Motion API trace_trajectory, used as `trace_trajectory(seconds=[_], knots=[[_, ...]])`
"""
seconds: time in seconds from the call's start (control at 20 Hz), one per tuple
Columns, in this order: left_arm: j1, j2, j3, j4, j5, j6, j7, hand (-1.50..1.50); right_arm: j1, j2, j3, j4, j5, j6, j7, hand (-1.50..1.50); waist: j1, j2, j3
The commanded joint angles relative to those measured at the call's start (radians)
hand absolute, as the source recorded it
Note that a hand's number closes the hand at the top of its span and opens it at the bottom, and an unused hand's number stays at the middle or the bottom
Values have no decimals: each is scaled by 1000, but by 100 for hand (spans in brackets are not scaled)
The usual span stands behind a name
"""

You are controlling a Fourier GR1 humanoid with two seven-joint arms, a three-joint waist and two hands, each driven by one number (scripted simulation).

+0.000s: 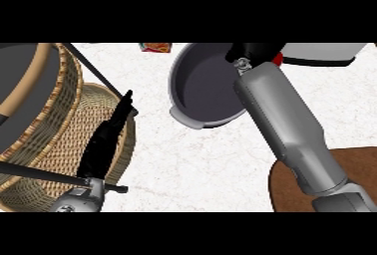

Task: Pick the can from the cutting board and place it in the pot

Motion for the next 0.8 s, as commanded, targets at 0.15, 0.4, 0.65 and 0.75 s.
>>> trace_trajectory(seconds=[0.15, 0.4, 0.65, 0.75], knots=[[49, 125, 143, 40, -12, 10, -25, 0, 8, 31, -134, 114, -20, -185, 66, 150, 2, 22, -33], [62, 127, 149, 32, -3, 1, -24, 0, 37, 58, -225, 130, -55, -307, 12, -150, 4, 22, -32], [66, 136, 166, 25, 11, -1, -27, 0, 11, 69, -269, 171, -59, -387, -73, -150, 6, 18, -33], [78, 129, 153, 18, -3, 14, -22, 0, 40, 66, -277, 179, -51, -474, -122, -150, 3, 17, -33]])
